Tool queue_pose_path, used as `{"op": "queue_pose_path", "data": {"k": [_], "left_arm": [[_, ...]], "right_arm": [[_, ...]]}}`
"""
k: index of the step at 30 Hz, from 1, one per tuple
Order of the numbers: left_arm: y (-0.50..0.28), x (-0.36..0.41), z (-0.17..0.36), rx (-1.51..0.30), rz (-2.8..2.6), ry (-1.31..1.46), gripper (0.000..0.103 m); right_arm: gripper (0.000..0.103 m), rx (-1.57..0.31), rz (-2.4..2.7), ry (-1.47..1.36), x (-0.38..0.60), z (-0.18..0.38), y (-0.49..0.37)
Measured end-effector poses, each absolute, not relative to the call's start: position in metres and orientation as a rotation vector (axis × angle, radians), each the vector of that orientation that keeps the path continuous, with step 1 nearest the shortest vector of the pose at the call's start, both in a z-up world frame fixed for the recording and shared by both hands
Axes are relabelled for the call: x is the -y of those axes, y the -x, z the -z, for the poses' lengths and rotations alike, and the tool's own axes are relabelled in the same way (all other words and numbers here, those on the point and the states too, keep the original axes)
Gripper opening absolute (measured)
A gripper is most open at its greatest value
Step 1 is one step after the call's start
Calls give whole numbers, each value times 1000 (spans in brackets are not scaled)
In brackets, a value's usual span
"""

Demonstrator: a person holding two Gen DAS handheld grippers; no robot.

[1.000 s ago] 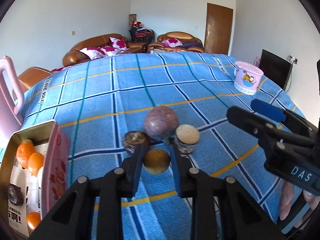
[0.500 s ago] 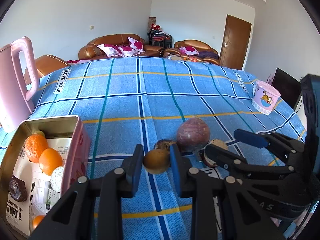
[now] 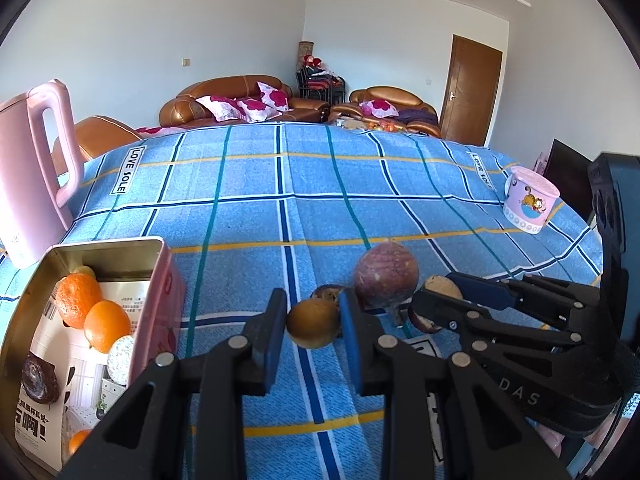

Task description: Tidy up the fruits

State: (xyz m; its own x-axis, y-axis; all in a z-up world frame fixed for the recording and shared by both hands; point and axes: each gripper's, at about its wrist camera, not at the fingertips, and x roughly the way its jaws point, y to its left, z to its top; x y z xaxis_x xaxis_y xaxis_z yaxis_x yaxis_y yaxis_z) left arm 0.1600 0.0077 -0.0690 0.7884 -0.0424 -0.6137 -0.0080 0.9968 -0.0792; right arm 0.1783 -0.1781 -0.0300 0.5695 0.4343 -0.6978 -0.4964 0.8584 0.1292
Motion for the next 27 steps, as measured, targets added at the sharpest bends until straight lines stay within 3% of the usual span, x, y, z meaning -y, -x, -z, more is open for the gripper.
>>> {"op": "queue_pose_path", "data": {"k": [27], "left_arm": [[-144, -10, 60, -563, -17, 77, 28]], "right_arm": [[36, -602, -565, 74, 184, 7, -154]]}}
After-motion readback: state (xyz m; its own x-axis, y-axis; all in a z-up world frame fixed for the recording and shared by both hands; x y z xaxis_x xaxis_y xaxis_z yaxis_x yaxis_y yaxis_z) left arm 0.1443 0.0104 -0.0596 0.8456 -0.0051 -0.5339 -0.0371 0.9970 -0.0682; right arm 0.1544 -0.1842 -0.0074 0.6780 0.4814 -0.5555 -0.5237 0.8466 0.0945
